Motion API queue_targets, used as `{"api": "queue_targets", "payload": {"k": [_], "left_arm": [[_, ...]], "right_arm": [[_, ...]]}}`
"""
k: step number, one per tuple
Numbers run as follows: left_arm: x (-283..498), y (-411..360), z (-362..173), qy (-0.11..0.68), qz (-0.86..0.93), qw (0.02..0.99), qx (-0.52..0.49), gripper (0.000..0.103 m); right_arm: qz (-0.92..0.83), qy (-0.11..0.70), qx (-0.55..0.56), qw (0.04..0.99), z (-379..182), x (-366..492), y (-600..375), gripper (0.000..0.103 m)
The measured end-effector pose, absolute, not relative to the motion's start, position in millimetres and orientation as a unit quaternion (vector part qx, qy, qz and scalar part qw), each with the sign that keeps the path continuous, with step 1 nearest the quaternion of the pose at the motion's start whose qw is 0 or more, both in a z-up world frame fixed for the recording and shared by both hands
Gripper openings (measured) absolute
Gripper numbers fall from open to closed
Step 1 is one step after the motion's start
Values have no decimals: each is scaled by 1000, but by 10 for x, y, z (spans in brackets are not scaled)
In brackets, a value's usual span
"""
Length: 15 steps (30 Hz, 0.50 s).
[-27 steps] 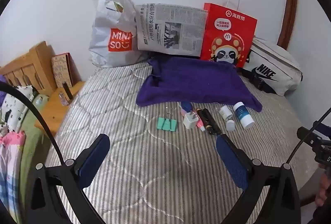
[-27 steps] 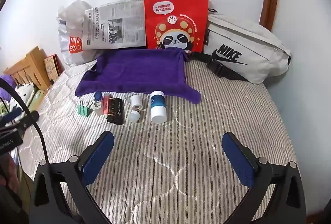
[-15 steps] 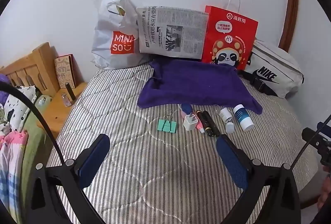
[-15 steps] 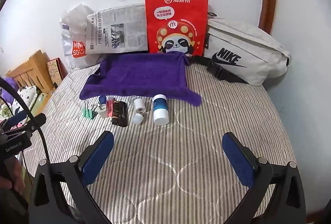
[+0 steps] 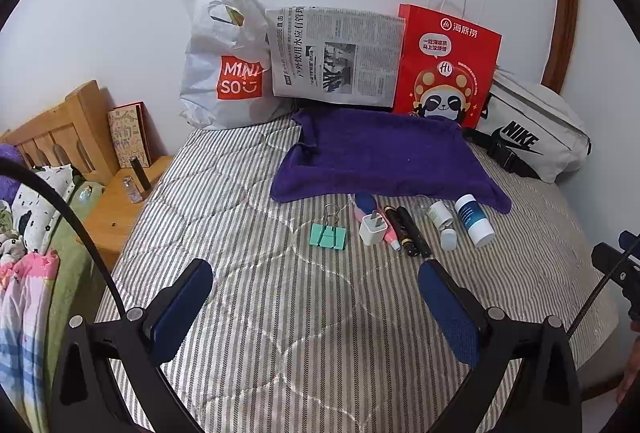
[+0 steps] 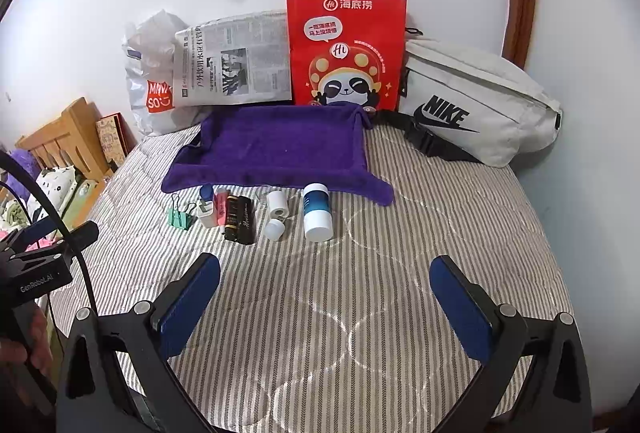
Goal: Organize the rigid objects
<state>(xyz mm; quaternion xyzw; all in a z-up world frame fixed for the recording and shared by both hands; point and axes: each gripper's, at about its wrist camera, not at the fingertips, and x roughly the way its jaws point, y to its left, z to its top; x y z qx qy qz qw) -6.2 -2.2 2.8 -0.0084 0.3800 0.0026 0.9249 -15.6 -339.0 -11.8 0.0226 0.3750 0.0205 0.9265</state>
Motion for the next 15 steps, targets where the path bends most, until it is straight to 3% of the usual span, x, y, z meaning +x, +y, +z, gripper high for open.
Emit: {"api": "queue_targets", "payload": {"k": [15], "left_arm": [[-54, -38, -18, 388, 2, 922, -2, 103]], "right_arm": [[15, 372, 28, 928, -128, -184, -3445, 103]]}}
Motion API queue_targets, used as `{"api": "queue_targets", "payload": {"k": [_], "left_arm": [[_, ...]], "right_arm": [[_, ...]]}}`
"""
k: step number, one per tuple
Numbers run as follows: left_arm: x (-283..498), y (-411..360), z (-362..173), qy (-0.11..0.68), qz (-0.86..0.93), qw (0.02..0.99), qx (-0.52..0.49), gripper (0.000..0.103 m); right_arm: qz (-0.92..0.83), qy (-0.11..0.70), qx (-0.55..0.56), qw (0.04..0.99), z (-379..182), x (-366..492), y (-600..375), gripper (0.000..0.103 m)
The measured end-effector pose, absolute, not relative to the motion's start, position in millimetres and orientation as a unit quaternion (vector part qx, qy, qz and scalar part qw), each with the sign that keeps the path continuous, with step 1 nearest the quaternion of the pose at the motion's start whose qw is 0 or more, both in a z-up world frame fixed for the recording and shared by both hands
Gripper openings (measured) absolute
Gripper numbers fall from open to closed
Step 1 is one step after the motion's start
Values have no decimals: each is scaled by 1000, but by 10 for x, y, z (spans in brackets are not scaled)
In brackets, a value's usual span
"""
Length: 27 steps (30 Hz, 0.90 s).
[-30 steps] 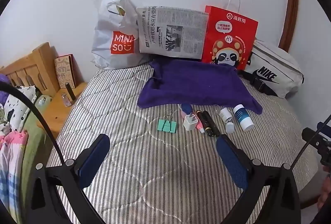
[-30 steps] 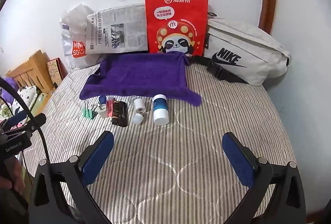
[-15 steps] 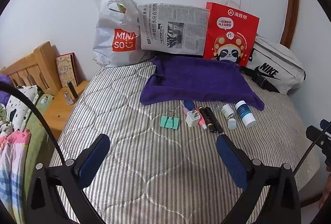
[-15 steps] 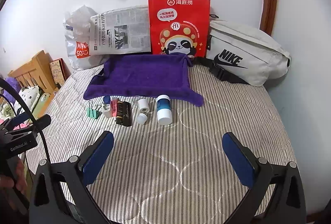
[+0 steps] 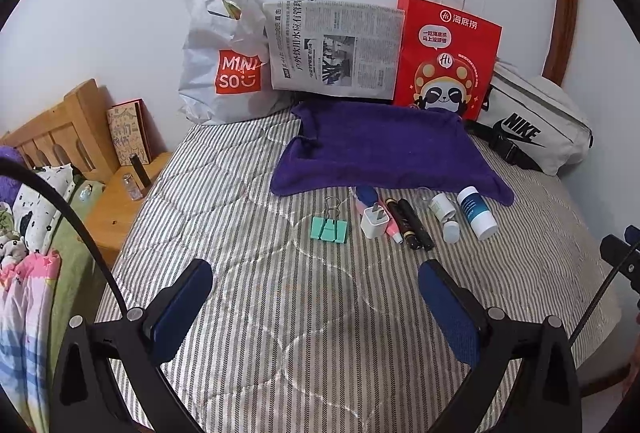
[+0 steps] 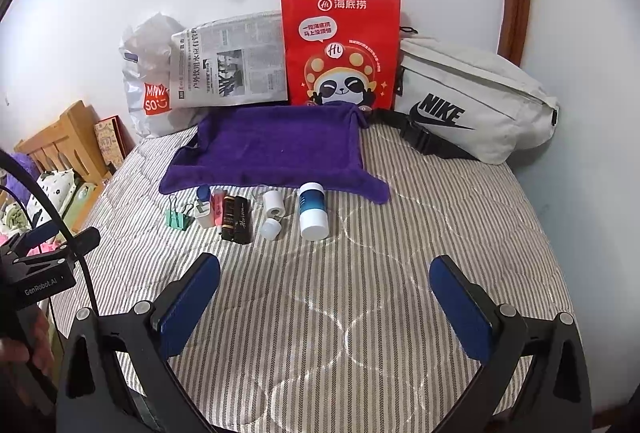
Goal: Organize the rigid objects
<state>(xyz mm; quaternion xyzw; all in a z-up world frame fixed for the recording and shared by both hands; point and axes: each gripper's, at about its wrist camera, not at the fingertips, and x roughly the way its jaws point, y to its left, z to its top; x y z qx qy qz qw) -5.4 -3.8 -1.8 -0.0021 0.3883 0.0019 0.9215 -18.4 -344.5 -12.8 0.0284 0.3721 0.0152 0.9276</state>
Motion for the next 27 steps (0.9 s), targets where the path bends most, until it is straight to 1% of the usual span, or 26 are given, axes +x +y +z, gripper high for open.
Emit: {"api": "queue_targets", "payload": {"k": [27], "left_arm": [[-56, -17, 78, 385, 7, 923, 0, 103]], "right_arm": [[4, 373, 24, 927, -126, -180, -3508, 103]]}}
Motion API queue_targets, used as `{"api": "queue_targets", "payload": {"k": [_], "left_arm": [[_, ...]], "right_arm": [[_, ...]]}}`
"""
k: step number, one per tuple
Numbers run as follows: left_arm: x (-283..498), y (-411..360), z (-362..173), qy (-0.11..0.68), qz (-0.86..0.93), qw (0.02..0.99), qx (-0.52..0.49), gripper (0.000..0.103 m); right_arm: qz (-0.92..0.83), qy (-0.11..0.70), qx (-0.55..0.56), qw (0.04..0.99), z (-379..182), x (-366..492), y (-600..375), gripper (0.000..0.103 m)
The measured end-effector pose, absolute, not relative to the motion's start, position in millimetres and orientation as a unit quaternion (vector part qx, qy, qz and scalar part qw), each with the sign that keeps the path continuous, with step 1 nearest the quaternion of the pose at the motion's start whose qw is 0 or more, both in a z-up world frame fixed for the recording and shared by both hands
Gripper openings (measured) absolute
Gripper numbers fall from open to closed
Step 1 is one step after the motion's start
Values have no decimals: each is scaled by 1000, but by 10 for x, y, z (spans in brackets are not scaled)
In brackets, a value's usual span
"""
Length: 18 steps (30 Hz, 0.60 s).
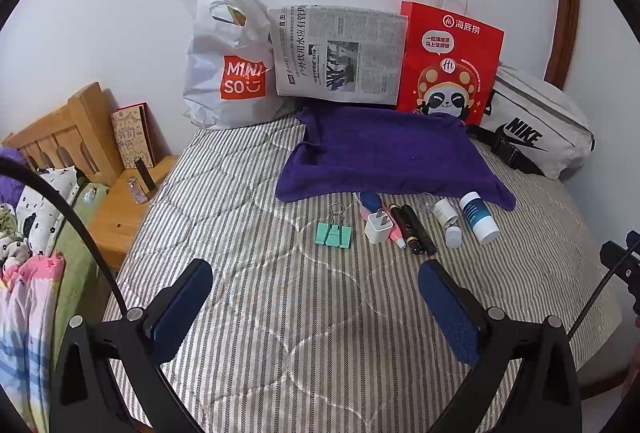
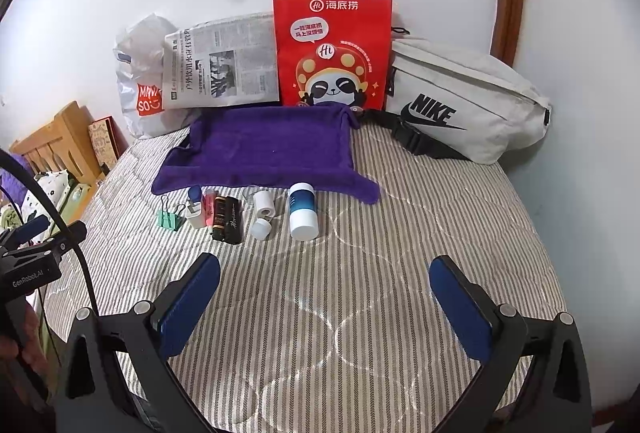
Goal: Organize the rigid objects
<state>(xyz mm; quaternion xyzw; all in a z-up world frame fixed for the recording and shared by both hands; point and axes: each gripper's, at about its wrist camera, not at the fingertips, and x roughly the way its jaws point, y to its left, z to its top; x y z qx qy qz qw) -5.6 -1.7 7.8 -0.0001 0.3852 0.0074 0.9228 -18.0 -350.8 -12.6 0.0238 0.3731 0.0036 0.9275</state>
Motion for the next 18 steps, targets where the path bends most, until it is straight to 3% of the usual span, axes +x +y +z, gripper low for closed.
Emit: {"api": "queue_targets", "payload": {"k": [18], "left_arm": [[-58, -35, 117, 382, 5, 924, 2, 103]], "right_arm": [[5, 374, 24, 927, -135, -183, -3492, 103]]}}
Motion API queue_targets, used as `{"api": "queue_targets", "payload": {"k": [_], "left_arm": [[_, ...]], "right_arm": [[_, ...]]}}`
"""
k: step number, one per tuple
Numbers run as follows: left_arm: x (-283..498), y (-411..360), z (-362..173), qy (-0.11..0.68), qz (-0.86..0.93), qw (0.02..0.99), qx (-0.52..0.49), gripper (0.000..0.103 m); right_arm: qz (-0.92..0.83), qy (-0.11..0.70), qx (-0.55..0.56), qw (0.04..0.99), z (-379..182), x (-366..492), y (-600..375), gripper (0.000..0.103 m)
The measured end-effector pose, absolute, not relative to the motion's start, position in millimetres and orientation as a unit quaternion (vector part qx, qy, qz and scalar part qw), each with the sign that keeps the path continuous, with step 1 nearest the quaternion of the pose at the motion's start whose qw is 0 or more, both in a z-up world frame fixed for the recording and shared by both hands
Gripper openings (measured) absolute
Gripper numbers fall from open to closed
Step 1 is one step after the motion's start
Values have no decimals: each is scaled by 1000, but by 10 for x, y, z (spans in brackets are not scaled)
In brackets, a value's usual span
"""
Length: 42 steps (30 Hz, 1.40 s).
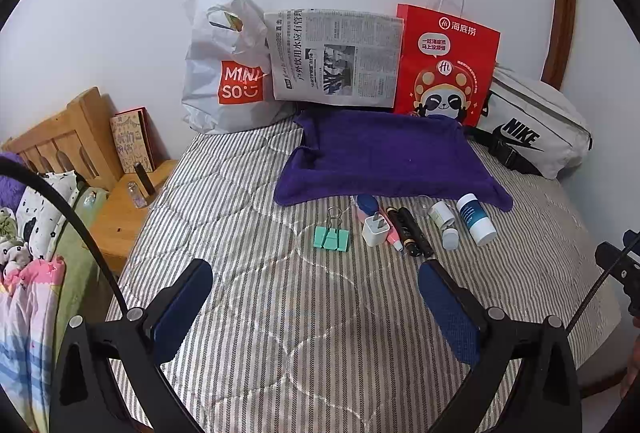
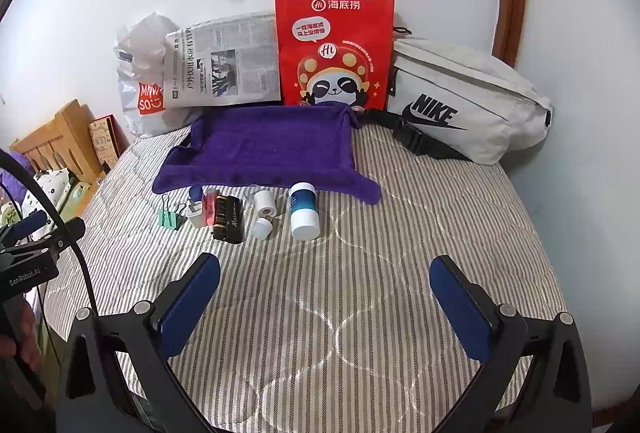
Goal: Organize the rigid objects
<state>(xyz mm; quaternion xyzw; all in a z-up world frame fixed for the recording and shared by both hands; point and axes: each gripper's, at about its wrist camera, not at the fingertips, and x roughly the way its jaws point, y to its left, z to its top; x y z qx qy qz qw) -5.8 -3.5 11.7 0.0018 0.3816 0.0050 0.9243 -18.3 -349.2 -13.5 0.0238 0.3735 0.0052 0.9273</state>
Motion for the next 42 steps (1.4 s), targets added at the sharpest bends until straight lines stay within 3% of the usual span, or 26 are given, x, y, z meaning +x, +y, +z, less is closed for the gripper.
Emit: {"api": "queue_targets", "payload": {"k": [21, 37, 42], "left_arm": [[172, -42, -39, 389, -21, 921, 11, 103], [1021, 21, -925, 442, -21, 897, 22, 102], [1250, -54, -1175, 455, -32, 890, 21, 94]], "right_arm": [[26, 370, 26, 928, -311, 45, -3585, 103], [34, 387, 30, 921, -789, 650, -3650, 103], [26, 393, 19, 919, -924, 747, -3655, 101]]}}
